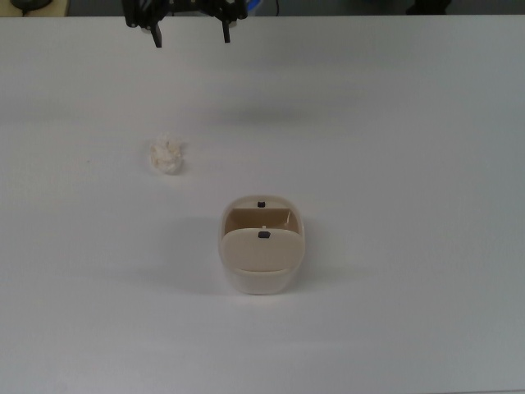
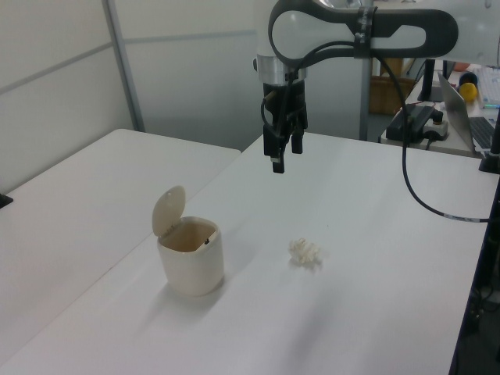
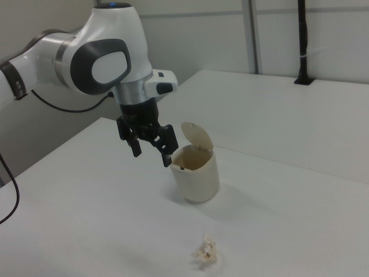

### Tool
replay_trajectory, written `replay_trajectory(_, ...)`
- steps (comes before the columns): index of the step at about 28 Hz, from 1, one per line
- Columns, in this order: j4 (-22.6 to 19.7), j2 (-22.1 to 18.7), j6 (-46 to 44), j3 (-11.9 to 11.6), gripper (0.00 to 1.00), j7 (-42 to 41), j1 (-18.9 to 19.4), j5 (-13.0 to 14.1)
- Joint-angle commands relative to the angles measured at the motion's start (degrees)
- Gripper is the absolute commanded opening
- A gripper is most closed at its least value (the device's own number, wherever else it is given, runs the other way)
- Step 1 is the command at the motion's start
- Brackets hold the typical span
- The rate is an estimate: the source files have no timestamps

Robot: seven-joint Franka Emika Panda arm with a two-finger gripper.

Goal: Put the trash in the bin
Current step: 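Move the open gripper over the crumpled white paper ball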

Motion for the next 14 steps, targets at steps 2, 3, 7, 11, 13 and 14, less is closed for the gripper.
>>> replay_trajectory(2,0.34,0.02,0.58,-0.72,1.0,0.5,0.12,1.09)
replay_trajectory(3,0.17,0.02,0.84,-0.72,1.0,0.41,0.03,1.09)
replay_trajectory(7,-0.1,0.29,1.72,-0.8,1.0,0.32,-0.23,1.09)
replay_trajectory(11,-2.64,0.9,3.3,-0.81,1.0,0.85,-0.15,0.65)
replay_trajectory(13,-3.44,0.99,4.0,-0.81,1.0,1.02,-0.15,0.65)
replay_trajectory(14,-3.96,1.08,4.44,-0.81,1.0,1.02,-0.15,0.56)
